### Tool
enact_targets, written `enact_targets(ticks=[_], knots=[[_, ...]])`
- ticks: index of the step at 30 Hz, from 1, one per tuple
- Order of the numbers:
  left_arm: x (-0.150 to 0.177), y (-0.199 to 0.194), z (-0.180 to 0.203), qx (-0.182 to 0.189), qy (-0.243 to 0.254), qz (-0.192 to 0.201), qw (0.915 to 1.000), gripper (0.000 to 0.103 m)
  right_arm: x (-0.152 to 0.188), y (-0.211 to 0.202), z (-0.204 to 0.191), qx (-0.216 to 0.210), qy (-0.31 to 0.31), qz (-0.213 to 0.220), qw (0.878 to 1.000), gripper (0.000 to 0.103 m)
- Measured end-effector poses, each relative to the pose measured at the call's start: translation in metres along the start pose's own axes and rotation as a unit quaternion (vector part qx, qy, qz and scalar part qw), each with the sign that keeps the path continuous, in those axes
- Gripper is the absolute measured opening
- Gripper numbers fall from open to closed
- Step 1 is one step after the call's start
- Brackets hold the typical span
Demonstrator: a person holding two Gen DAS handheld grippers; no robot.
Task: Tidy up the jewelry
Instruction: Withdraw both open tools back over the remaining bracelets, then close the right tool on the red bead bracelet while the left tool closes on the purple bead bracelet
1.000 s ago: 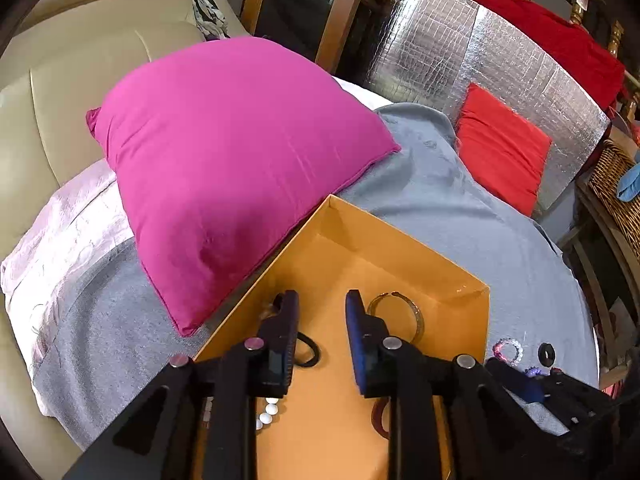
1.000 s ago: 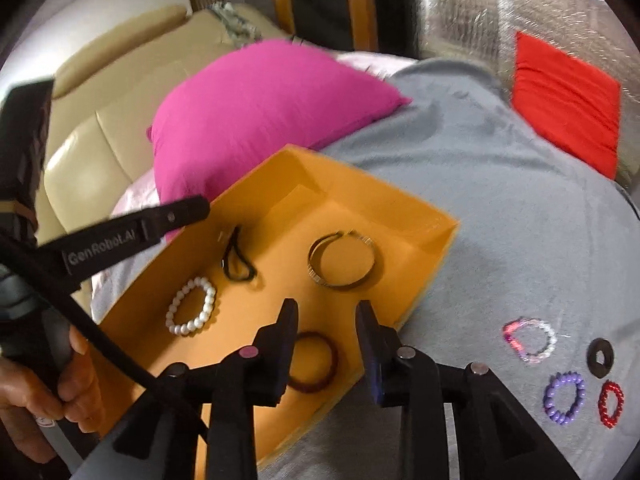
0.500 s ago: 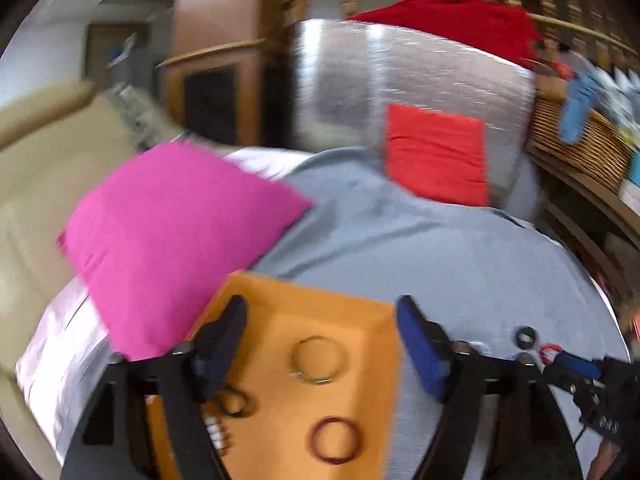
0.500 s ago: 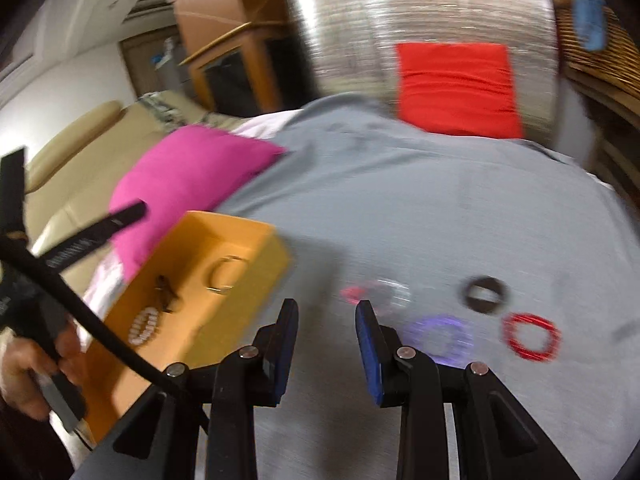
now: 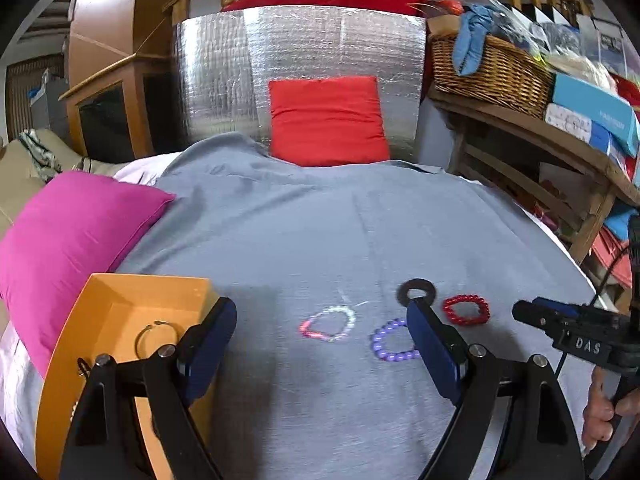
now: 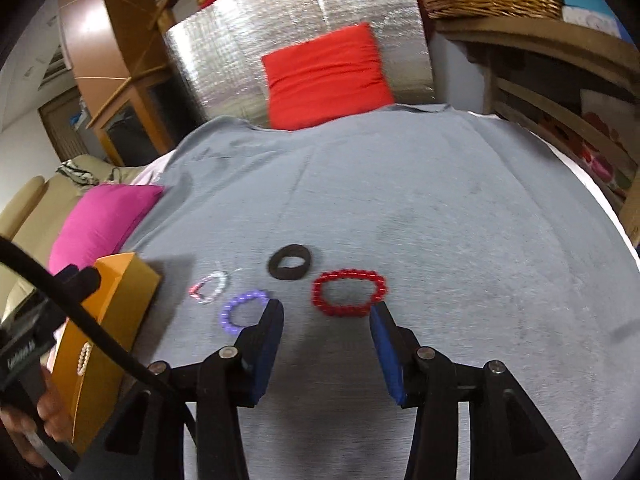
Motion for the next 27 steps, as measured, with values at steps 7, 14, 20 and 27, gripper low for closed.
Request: enact_targets(ticks=[7, 14, 20, 27], knots=[[0.005, 0.001, 0.025, -0.027, 0.023, 0.01, 0.9993, 0.087, -0.001, -0.003, 0.03, 0.014, 0.017, -0.013, 1.0, 0.049], [0.006, 0.007, 0.034, -0.045, 0.029, 0.006, 0.9985, 0.087, 0.001, 0.0, 0.034, 0.028, -0.002, -0.023, 0.999, 0.049], [0.007, 0.009, 0.04, -0.054, 0.041, 0.003, 0.9977, 0.087, 0.0, 0.001, 0.033, 0.025, -0.007, -0.024, 0.999, 0.049], [0.011, 0.013, 0.041, -0.058, 0.053, -0.004, 0.9969, 0.087, -0.001, 0.006, 0.034, 0.022, -0.003, -0.028, 0.999, 0.049]])
Point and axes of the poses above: each gripper's, at about its wrist camera, not at the fingertips, and y roughly the way its jaws point, z to its right, x to its underside, the point moved 6 cm from there along y, roughly the way its jaws point, and after that the axes turned 11 degrees about -x, right-handed, at the moved point
